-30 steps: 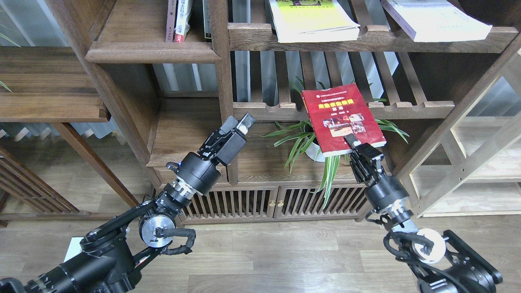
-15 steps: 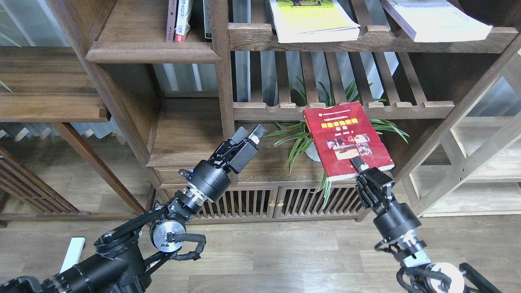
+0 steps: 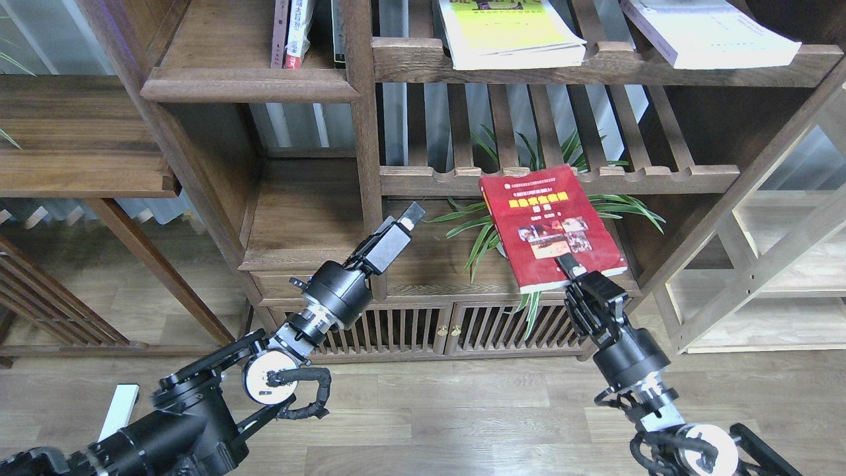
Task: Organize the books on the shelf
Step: 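Tilt the red book outward off the shelf with the right gripper, then grasp the red book's lower edge with the left gripper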
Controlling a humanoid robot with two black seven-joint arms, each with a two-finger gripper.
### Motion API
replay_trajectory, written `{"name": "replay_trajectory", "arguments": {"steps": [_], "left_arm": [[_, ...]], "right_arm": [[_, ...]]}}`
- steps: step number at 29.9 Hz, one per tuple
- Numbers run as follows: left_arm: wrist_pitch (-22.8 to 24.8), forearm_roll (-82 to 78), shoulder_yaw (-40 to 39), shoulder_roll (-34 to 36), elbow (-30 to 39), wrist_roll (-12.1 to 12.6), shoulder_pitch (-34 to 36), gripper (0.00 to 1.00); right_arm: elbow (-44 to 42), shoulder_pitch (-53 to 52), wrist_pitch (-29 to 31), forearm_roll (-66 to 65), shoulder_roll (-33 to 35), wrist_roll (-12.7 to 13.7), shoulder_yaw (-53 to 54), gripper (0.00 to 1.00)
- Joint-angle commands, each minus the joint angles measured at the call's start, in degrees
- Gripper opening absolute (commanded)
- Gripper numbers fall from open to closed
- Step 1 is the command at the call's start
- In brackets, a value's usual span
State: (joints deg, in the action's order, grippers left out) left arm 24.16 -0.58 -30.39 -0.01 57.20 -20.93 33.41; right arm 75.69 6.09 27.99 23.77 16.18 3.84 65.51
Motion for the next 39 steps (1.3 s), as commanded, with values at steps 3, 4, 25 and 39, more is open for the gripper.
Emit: {"name": "replay_trajectory", "arguments": {"steps": [3, 4, 25, 39], "left_arm": [[0.1, 4.5, 0.2, 0.0, 0.1, 5.5, -0.2, 1.0], [0.1, 6.4, 0.2, 0.0, 0.1, 6.1, -0.2, 0.99], [3.8, 14.7, -0.8, 0.0, 0.9, 17.3, 0.0, 0.99], [3.8, 20.0, -1.7, 0.0, 1.5, 17.6, 0.1, 0.99]], "right_arm": [[0.0, -1.8, 0.0, -0.7, -0.3, 0.0, -4.2, 0.0], [0.0, -2.1, 0.0, -0.9, -0.4, 0.0, -5.2, 0.0], [0.0, -6.4, 0.0, -2.4, -5.2, 0.0, -10.9, 0.0], [-0.2, -6.3, 0.0, -3.2, -5.8, 0.1, -12.3, 0.01]]}}
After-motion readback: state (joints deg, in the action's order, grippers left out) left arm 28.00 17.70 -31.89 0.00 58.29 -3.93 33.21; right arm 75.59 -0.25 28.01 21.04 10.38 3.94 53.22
